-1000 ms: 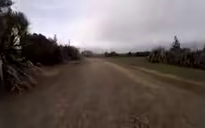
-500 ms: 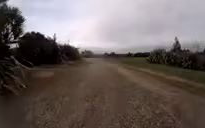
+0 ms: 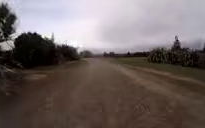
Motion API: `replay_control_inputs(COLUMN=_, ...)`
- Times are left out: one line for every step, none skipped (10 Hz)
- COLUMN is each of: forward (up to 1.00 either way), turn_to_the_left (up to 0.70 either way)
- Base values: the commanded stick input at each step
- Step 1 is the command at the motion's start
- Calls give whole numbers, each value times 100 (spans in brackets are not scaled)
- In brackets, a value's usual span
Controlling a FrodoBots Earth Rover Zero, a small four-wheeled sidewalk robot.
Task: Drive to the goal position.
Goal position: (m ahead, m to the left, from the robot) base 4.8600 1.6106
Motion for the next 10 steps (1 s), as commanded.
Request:
replay_control_inputs(forward=85, turn_to_the_left=0)
replay_control_inputs(forward=85, turn_to_the_left=0)
replay_control_inputs(forward=85, turn_to_the_left=0)
replay_control_inputs(forward=85, turn_to_the_left=0)
replay_control_inputs(forward=85, turn_to_the_left=0)
replay_control_inputs(forward=85, turn_to_the_left=0)
replay_control_inputs(forward=85, turn_to_the_left=0)
replay_control_inputs(forward=85, turn_to_the_left=0)
replay_control_inputs(forward=85, turn_to_the_left=0)
replay_control_inputs(forward=85, turn_to_the_left=0)
